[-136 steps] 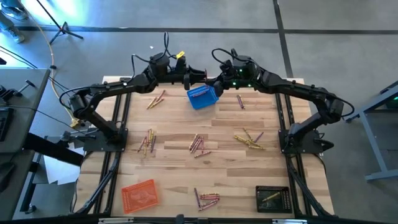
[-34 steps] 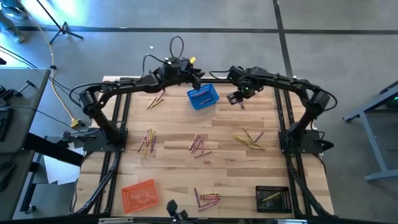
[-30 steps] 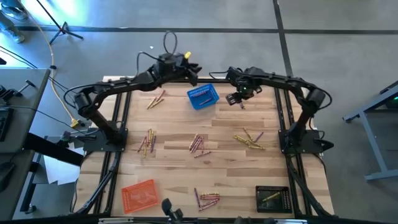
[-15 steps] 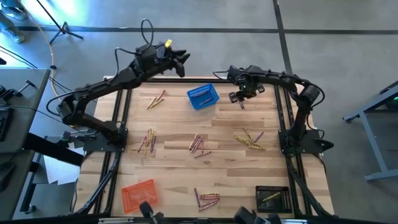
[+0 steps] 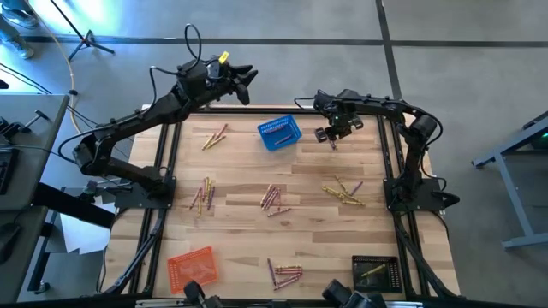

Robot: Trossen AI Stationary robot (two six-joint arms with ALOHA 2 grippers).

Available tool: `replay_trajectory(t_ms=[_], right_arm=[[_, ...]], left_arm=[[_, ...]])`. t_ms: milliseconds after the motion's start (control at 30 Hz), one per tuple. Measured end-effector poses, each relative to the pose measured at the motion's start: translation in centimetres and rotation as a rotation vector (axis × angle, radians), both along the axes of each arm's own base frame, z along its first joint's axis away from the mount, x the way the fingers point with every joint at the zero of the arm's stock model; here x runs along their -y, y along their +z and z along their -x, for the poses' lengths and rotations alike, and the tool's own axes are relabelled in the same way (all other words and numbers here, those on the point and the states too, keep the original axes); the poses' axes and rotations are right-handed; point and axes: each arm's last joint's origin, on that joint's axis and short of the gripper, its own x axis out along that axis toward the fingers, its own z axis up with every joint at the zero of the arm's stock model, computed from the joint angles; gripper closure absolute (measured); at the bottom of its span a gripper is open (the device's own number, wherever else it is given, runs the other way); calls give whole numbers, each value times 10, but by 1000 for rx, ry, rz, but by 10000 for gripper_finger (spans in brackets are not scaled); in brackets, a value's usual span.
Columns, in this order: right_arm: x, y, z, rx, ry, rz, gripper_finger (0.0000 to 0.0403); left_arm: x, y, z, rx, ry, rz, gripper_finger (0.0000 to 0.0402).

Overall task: Sort crayons
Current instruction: Put the yellow crayon into the black bin

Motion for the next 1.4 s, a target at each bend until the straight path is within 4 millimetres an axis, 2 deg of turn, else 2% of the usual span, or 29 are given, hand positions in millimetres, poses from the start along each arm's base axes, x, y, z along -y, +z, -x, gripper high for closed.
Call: replay_trajectory(t_ms=[300,700,1133,1267,1400], right_arm=[[3,-2,1,16,-12,-9,302],[9,-25,1,-21,-21,-65,302],[13,-24,2,8,-31,-58,305],[13,-24,1,10,-31,-57,330],[13,-24,1,23,-34,-71,380]], left_arm=[[0,-1,0,-16,-1,1,280],[0,-1,0,-47,-2,-40,280],[0,-1,0,-47,-2,-40,280],[0,-1,0,-47,-2,-40,280],[0,-2,0,-48,-2,-40,280]])
